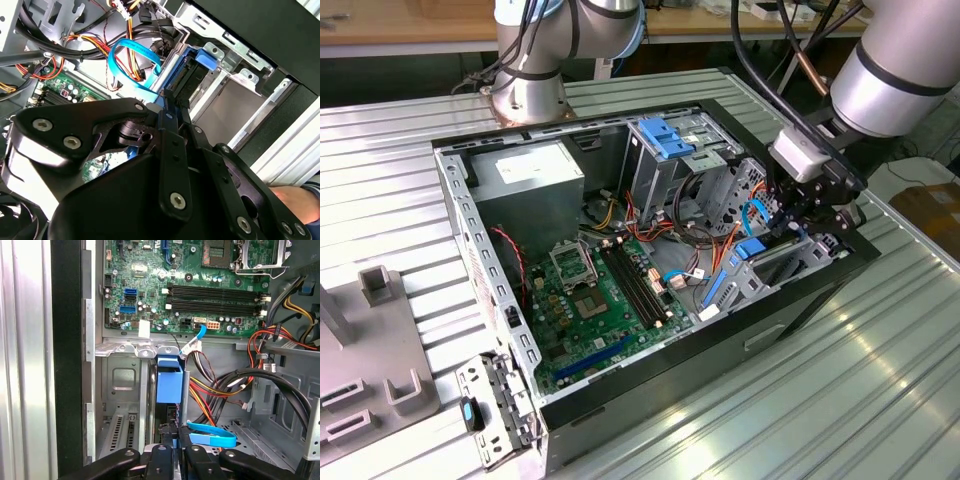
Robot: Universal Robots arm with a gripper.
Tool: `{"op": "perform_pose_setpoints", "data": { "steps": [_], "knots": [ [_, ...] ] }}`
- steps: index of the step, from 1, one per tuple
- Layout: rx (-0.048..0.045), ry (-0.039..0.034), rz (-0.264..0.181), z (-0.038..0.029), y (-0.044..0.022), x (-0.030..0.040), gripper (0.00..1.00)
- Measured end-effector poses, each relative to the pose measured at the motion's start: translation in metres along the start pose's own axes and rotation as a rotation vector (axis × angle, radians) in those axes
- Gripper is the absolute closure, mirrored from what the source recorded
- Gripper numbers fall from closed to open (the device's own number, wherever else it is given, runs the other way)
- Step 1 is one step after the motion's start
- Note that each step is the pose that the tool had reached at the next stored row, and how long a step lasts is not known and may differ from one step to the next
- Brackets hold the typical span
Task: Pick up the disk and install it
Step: 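Insert the first disk wire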
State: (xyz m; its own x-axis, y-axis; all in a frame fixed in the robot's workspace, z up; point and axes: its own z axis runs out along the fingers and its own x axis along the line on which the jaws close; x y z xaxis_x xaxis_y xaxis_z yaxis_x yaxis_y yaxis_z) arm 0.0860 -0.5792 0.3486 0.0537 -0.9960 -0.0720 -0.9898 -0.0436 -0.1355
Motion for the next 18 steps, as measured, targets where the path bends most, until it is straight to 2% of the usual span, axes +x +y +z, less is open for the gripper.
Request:
{"op": "perform_pose_setpoints", "data": {
  "steps": [14,16,18],
  "knots": [
    [0.0009,-0.0001,0.0,0.0,0.0003,0.0,0.84],
    [0.0115,0.0004,-0.001,0.0002,0.0005,0.0,0.84],
    [0.0165,0.0006,-0.002,0.0001,0.0026,-0.0001,0.84]
  ]
}}
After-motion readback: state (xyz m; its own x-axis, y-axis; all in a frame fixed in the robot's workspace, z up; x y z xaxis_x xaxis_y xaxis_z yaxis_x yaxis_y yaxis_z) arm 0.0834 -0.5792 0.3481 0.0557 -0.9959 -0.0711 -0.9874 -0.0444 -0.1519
